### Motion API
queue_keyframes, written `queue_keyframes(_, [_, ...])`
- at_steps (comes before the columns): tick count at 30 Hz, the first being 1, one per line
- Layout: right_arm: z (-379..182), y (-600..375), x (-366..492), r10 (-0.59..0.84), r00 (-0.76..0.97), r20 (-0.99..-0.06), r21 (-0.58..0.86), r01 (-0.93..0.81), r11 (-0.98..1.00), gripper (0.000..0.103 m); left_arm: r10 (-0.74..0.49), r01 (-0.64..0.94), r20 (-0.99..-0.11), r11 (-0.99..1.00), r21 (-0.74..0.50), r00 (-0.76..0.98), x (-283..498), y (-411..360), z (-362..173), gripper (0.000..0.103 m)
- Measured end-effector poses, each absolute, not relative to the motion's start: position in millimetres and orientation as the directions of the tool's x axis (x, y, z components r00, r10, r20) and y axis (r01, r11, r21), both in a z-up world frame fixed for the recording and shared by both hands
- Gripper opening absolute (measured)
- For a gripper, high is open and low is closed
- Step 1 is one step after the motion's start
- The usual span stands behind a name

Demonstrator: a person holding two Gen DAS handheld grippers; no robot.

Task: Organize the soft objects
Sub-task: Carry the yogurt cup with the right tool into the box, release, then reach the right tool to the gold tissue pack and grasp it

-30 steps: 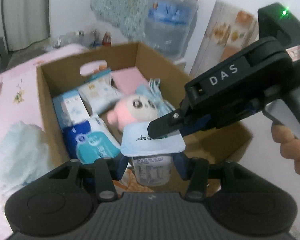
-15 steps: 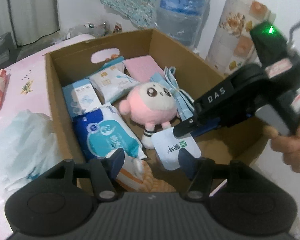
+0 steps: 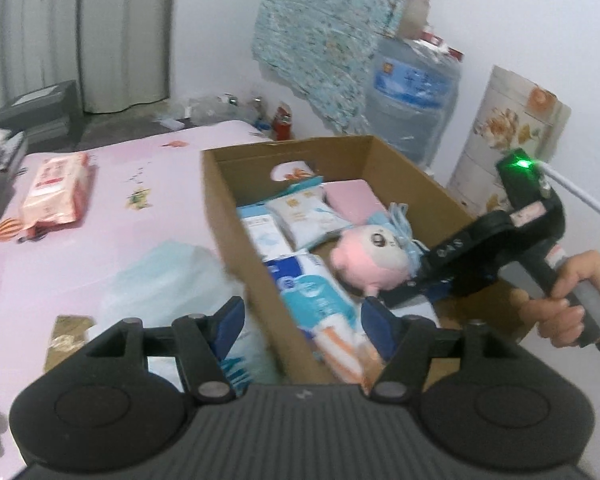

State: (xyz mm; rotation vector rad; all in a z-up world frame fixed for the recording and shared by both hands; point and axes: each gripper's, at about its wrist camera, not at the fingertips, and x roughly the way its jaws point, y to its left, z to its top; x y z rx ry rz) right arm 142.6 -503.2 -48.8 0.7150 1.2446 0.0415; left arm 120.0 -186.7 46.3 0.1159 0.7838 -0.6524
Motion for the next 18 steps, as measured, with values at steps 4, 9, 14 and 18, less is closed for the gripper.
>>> queue_keyframes(4, [-47, -494, 135, 0.393, 0.325, -0.86, 0.49, 0.313, 0.814, 0.034, -0.483, 0.551, -0.685, 0.823, -0.141, 0.545, 117, -160, 42, 0.066])
queue_keyframes(9, [-48, -492, 123, 0.405, 0.318, -0.857, 0.499, 0.322, 0.805, 0.034, -0.439, 0.485, -0.694, 0.862, -0.146, 0.571, 112, -126, 29, 0.066])
queue_keyframes(14, [-43, -489, 117, 0.386, 0.295, -0.874, 0.474, 0.343, 0.811, 0.043, -0.385, 0.42, -0.692, 0.898, -0.129, 0.611, 105, -92, 22, 0.066])
queue_keyframes(18, [-17, -479, 114, 0.329, 0.342, -0.88, 0.434, 0.3, 0.85, 0.06, -0.332, 0.365, -0.683, 0.925, -0.102, 0.651, 105, -70, 18, 0.066])
